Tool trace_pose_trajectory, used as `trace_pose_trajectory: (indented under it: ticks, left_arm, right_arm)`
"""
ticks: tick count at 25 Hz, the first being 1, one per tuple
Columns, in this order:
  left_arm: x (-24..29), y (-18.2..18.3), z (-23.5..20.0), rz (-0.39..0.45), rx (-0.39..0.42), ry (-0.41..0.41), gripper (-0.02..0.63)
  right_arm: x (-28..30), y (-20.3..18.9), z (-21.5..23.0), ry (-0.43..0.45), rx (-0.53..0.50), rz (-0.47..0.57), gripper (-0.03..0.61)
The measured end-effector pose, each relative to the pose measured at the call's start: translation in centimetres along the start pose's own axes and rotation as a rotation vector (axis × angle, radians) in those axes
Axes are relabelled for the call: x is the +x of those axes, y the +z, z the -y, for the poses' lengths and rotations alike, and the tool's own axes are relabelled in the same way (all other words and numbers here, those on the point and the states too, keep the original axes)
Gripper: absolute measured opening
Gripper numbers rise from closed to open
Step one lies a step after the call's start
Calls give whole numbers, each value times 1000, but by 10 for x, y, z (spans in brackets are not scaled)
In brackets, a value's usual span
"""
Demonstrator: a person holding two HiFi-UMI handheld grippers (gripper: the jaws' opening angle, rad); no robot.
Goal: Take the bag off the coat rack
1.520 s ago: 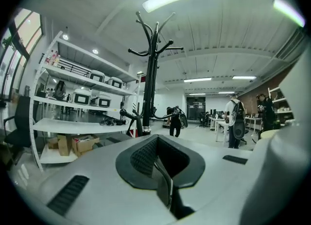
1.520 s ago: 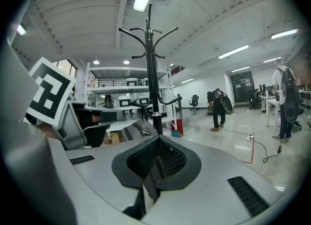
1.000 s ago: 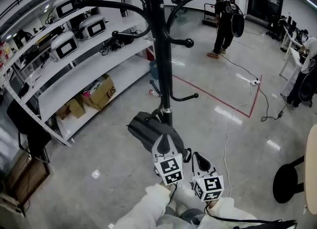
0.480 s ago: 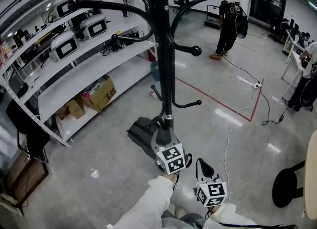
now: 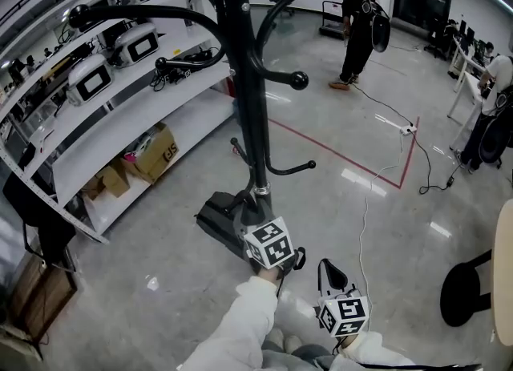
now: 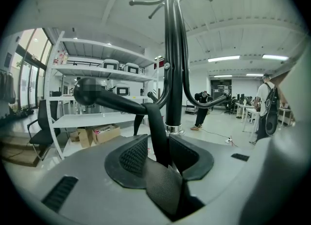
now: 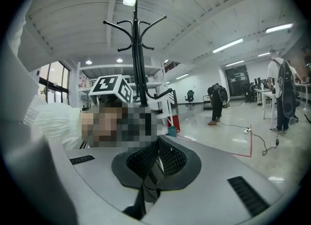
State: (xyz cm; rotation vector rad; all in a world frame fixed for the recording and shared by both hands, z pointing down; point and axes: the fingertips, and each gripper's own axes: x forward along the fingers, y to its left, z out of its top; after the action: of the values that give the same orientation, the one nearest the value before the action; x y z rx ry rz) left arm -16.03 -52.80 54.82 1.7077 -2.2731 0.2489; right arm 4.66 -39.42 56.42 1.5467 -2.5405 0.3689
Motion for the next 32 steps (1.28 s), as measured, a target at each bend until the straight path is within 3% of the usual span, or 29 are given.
trace_pose_trajectory:
  ticks: [4,13,32]
  left_arm:
    - [3,-1,1,-11,-1,5,83]
    - [-4,-2,1,18,-50,-12,55]
    - [-48,20,-16,99,-110,-16,46]
  right_arm:
    - [-1,-2,6,-13,10,-7,11]
    - [-2,-6,11,-17,32,-8,11]
    - [-13,-5,2,24,56,2,11]
